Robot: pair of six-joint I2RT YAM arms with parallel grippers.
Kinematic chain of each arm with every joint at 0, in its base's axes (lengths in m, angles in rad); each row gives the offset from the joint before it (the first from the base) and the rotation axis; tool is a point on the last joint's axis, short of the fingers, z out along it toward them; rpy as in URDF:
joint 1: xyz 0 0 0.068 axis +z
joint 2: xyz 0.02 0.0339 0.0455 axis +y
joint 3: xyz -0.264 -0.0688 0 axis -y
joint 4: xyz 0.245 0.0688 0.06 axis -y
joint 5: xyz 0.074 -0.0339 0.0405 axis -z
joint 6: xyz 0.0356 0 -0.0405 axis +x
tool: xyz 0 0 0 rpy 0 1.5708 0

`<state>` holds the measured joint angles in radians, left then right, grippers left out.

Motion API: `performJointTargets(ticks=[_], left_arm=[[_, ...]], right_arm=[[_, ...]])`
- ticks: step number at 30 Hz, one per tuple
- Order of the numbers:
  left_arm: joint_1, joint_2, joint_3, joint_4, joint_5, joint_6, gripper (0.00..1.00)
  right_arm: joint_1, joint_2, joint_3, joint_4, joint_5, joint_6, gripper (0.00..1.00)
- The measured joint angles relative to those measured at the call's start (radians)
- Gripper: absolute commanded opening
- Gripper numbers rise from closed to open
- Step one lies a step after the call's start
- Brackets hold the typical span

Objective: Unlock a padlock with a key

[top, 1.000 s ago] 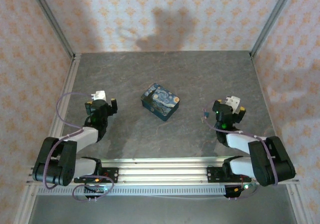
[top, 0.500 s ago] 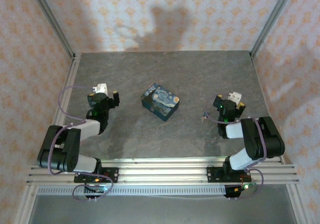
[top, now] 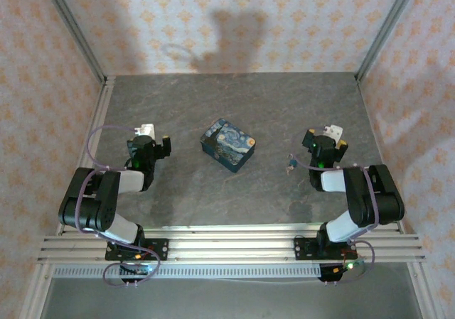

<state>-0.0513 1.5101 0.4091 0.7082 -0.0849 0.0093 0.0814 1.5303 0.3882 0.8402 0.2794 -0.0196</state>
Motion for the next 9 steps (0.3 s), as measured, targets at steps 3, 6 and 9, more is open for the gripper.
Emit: performJointTargets(ticks=[3, 6, 9], left_arm=[[0.000, 0.000, 0.000, 0.000, 0.000, 0.000, 1.00], [0.000, 0.000, 0.000, 0.000, 0.000, 0.000, 1.00], [0.000, 0.000, 0.000, 0.000, 0.000, 0.000, 1.00]], right_arm=[[0.000, 0.000, 0.000, -0.005, 0.000, 0.000, 0.99], [0.000, 0.000, 0.000, -0.010, 0.000, 0.000, 1.00], [0.000, 0.000, 0.000, -0.012, -0.004, 0.000, 1.00]])
